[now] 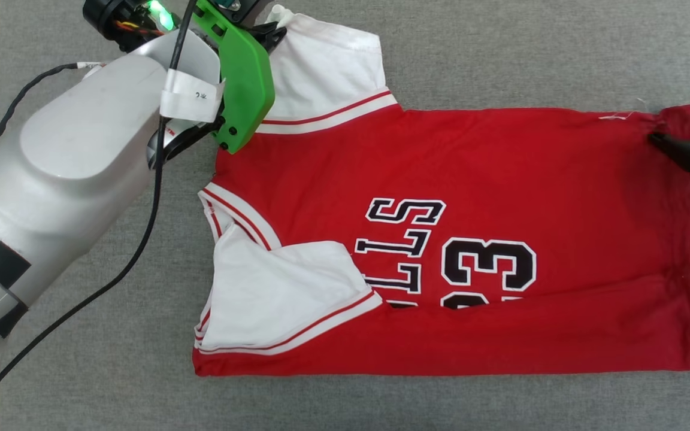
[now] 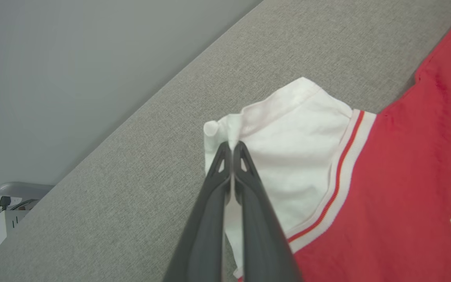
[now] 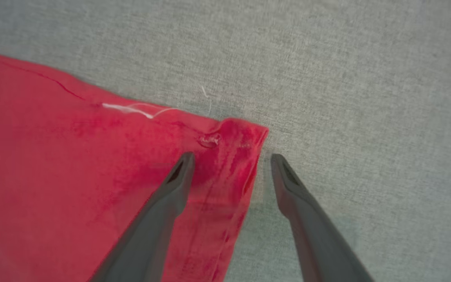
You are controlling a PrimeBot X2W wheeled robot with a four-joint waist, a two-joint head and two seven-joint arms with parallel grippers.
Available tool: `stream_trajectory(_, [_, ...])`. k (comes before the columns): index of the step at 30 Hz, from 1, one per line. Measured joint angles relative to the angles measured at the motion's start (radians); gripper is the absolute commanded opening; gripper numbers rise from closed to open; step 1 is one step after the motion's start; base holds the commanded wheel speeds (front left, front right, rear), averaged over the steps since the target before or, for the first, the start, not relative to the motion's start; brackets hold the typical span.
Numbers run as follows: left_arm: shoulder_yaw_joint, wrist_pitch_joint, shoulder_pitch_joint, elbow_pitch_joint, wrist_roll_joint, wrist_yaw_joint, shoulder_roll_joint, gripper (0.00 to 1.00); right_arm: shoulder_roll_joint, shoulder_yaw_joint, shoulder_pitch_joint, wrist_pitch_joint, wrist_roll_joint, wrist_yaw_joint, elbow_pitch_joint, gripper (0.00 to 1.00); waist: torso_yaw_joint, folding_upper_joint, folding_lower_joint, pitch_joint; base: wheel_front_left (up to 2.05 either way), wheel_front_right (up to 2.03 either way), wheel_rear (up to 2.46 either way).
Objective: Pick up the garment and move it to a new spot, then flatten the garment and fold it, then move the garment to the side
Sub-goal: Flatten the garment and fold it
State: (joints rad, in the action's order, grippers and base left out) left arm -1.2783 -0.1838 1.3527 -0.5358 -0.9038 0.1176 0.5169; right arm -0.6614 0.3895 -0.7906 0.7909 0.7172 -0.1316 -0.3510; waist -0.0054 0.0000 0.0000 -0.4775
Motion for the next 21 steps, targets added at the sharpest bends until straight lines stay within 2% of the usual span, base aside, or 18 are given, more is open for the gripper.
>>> stream_trajectory(6, [0.005,0.012,0.003,0.006,0.001,-0.003,-0.004,0.00,-0.005,0.070,-0.018,-0.012,0.000,0.000,-0.076,1.00,0.023,0.0000,-0.0001,-0.026,0.00,0.00,0.00])
stream_trajectory(8, [0.005,0.012,0.003,0.005,0.001,-0.003,-0.004,0.00,-0.009,0.080,-0.024,-0.024,0.002,0.000,-0.085,0.04,0.024,0.0000,0.0000,-0.027,0.00,0.00,0.00])
stream_trajectory(9, [0.005,0.017,0.002,0.004,0.000,-0.003,-0.004,0.00,-0.010,0.086,-0.027,-0.043,0.010,0.000,-0.091,0.00,0.024,0.0000,0.0000,-0.025,0.00,0.00,0.00])
stream_trajectory(15, [0.008,0.047,-0.016,-0.007,-0.003,-0.013,-0.005,0.00,-0.011,0.116,-0.018,-0.185,0.094,0.000,-0.101,0.00,0.017,0.0000,0.0000,0.011,0.00,0.00,0.00])
stream_trajectory(21, [0.012,0.087,-0.085,0.001,-0.013,-0.034,0.001,0.00,-0.051,0.137,0.065,-0.314,0.118,0.000,-0.050,0.00,0.013,0.0000,0.0000,0.076,0.00,0.00,0.00])
